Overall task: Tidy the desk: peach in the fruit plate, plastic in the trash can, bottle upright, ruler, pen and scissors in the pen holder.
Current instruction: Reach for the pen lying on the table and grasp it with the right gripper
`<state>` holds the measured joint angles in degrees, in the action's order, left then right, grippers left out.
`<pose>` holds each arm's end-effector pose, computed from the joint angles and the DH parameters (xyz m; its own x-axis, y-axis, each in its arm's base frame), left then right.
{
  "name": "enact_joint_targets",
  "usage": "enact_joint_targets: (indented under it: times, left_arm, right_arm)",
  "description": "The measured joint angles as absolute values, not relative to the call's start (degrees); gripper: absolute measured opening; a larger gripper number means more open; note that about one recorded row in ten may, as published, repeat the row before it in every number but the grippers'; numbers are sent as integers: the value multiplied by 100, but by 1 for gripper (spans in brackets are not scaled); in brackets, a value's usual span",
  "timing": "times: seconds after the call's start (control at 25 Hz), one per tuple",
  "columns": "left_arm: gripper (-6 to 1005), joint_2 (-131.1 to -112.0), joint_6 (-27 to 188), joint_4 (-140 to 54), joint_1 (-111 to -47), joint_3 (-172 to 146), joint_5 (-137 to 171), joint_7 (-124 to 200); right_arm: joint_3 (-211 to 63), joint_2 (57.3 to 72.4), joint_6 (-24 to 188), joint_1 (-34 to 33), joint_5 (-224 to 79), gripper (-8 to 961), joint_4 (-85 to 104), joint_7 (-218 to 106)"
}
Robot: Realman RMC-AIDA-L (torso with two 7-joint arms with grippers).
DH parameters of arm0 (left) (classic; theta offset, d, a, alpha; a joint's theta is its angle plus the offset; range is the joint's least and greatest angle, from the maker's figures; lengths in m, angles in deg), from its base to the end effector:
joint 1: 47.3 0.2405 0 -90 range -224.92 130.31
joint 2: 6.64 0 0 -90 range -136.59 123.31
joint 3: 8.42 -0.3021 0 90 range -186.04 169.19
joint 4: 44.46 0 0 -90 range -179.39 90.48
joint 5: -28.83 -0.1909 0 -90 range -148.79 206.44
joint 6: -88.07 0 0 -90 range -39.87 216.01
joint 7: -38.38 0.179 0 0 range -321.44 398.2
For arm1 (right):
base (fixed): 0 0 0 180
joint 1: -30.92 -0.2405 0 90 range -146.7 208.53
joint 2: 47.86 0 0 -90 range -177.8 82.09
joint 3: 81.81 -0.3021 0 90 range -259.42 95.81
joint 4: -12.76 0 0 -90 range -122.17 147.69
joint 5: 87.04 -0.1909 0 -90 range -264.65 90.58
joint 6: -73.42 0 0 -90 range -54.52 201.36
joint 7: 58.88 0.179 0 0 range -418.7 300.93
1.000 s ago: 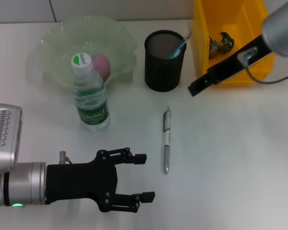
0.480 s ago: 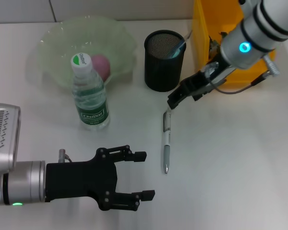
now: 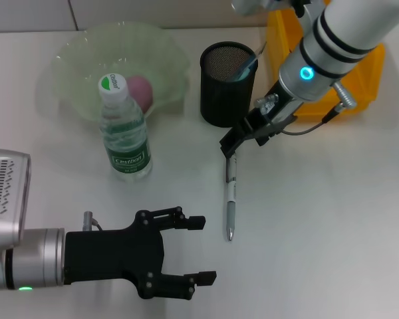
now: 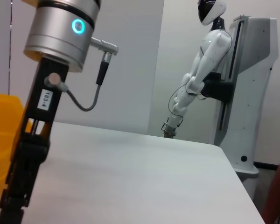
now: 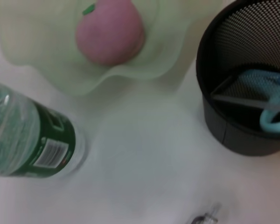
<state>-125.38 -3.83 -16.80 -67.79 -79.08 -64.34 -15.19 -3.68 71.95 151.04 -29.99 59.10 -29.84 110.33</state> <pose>-0.2759 0.2439 -0.1111 0.8311 0.1384 0.5387 0.1648 -0.9863 -0.0009 0.1606 0.4272 -0.1165 0.4863 -0.8630 0.1369 -0.7575 -0.4945 -0.4263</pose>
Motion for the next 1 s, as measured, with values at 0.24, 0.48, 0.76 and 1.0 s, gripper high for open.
enact_joint_targets:
  times: [0.24, 0.48, 0.76, 1.0]
  left_arm:
    - [832, -12538, -386, -1689, -6788, -7913, -6435, -1516]
    - [832, -12538, -395, -1687, -6808, -7939, -6437, -1515]
    - [832, -12546, -395, -1686, -6822, -7981, -6437, -1514]
    - [832, -12547, -399, -1686, -6822, -7980, -6435, -1514]
  right_arm:
    - [-141, 7195, 14737, -3226, 5906, 739, -2507, 11037]
    - [216, 7199, 14553, -3247, 5492, 738, -2362, 11039]
    - [589, 7202, 14501, -3230, 5314, 734, -2311, 11039]
    - [733, 7203, 14446, -3244, 5289, 730, -2263, 11041]
